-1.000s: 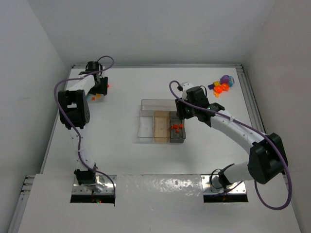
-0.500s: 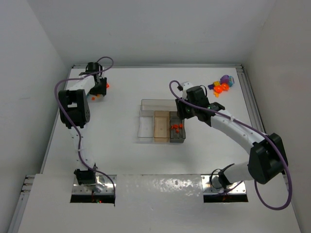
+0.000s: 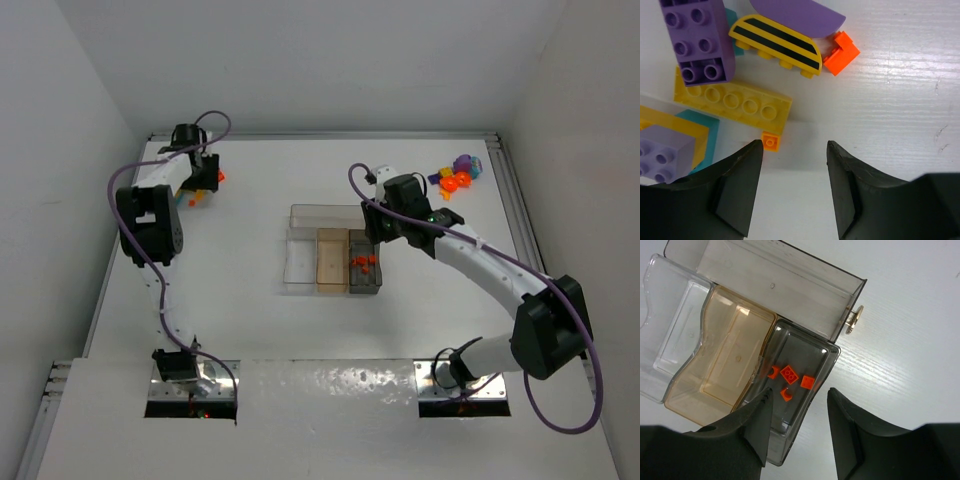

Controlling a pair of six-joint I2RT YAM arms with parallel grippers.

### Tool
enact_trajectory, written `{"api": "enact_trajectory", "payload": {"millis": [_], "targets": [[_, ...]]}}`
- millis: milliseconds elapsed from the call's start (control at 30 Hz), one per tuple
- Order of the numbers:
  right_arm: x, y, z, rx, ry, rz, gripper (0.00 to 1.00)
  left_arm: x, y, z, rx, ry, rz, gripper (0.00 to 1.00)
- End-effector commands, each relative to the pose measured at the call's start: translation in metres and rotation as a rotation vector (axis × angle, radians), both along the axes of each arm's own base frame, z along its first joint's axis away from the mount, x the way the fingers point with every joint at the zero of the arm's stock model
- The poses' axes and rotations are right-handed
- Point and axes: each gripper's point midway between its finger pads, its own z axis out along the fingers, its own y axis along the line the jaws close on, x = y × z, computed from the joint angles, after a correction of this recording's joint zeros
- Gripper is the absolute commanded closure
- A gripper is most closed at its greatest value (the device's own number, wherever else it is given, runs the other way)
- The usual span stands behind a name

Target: Sort the legos into containers by color

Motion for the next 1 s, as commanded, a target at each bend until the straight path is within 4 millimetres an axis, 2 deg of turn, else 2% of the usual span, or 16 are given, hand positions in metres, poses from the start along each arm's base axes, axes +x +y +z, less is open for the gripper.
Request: {"api": "enact_trajectory", "payload": {"millis": [0,167,367,967], "targets": [[0.014,0.003,0.024,0.016,-0.068,0.002,0.53,0.018,0.010,0.043,0.028,-0.118,0.008,0.48],[0.014,0.001,0.025,0.003,-0.067,0.004,0.53,0.019,0.019,0.018,0.027,-0.066,0.052,0.53],[0.012,-0.003,0.024,-0.015,-0.066,0.001,0.53,0.013,0.034,0.006,0.048,-0.035,0.085,0.57],[0.012,-0.003,0.022,-0.017,-0.062,-0.004,0.54,-0.001,0.014,-0.014,-0.061,0.011,0.082,0.62]]}}
